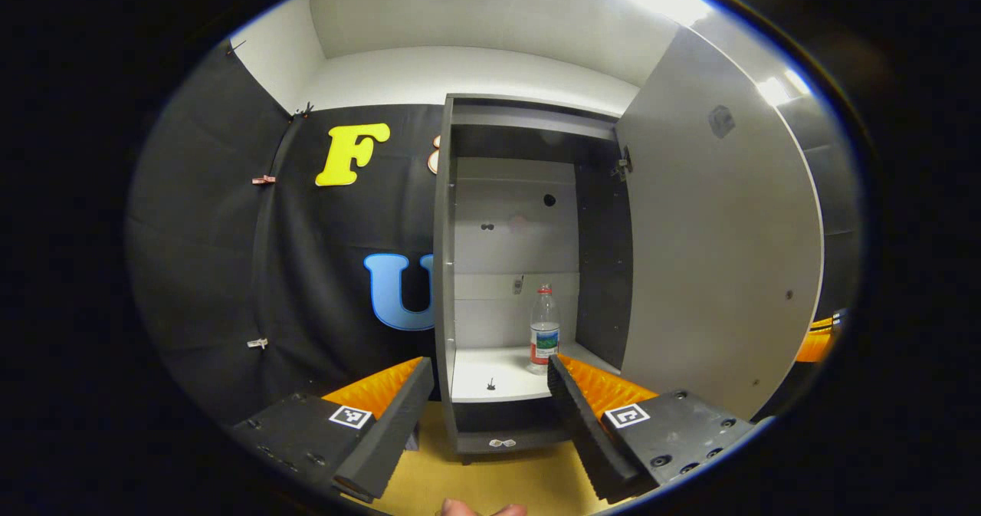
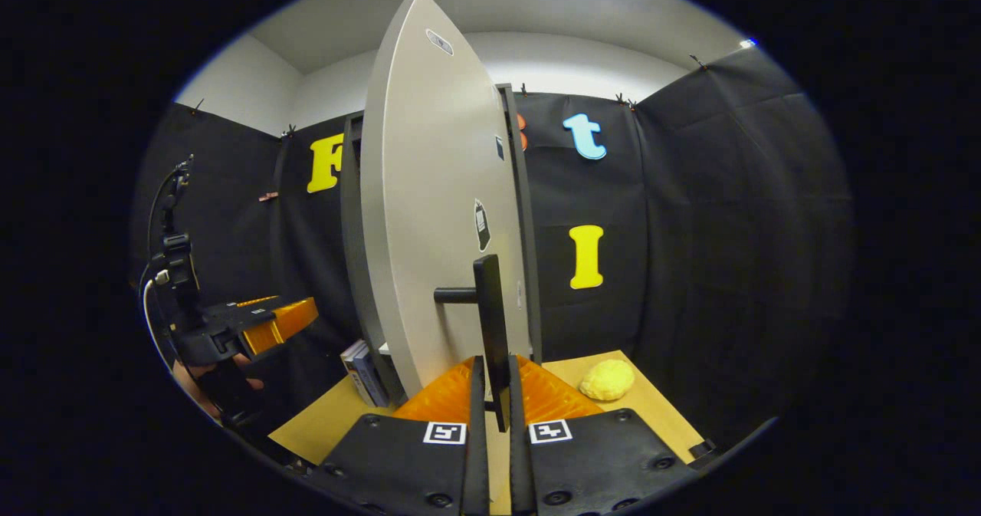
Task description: Open the cabinet door with the right hand, grasp the bottle in the cabinet with the left hand and place it on the coaster, then close the cabinet door with the right hand.
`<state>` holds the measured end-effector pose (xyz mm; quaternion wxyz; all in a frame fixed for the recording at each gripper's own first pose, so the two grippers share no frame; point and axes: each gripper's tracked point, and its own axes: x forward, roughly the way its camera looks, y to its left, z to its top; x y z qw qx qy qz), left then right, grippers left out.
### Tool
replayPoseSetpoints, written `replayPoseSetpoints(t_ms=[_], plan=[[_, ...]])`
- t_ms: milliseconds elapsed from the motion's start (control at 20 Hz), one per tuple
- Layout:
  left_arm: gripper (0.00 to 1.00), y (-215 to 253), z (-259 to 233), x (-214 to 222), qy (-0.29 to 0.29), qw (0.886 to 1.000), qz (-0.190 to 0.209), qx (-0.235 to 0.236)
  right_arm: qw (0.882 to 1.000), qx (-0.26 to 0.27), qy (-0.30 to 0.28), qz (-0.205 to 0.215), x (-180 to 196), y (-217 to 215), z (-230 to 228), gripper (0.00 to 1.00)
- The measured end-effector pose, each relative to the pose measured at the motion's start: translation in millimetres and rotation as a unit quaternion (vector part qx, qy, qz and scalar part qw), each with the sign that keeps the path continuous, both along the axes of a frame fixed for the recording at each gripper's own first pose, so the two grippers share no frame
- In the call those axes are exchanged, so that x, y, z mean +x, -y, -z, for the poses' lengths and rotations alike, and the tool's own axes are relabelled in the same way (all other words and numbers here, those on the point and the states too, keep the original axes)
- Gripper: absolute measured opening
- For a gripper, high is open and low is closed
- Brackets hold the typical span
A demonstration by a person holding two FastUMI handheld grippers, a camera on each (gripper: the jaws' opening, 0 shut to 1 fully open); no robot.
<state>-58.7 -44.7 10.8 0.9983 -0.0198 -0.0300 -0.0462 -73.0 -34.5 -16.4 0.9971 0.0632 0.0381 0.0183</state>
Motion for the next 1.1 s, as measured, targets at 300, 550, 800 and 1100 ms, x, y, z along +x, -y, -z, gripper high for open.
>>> replayPoseSetpoints(t_ms=[300, 550, 800, 1100], plan=[[0.95, 18.7, 2.0, 7.6, -0.002, 1.0, 0.007, -0.001, 0.997, -0.006, 0.014, 0.073, -13.1, 67.3, -12.0, 0.1], [0.95, 42.3, 2.0, 21.5, -0.004, 1.0, 0.017, 0.001, 0.999, -0.008, 0.016, 0.044, -15.2, 57.4, -10.4, 0.1], [0.94, 73.4, 2.3, 47.0, 0.003, 0.999, 0.033, 0.001, 0.999, 0.002, 0.013, 0.042, -21.5, 68.2, -10.6, 0.15], [0.94, 109.4, 6.7, 99.8, -0.003, 0.999, 0.041, -0.012, 0.997, -0.019, 0.026, 0.07, -30.7, 105.6, -15.0, 0.84]])
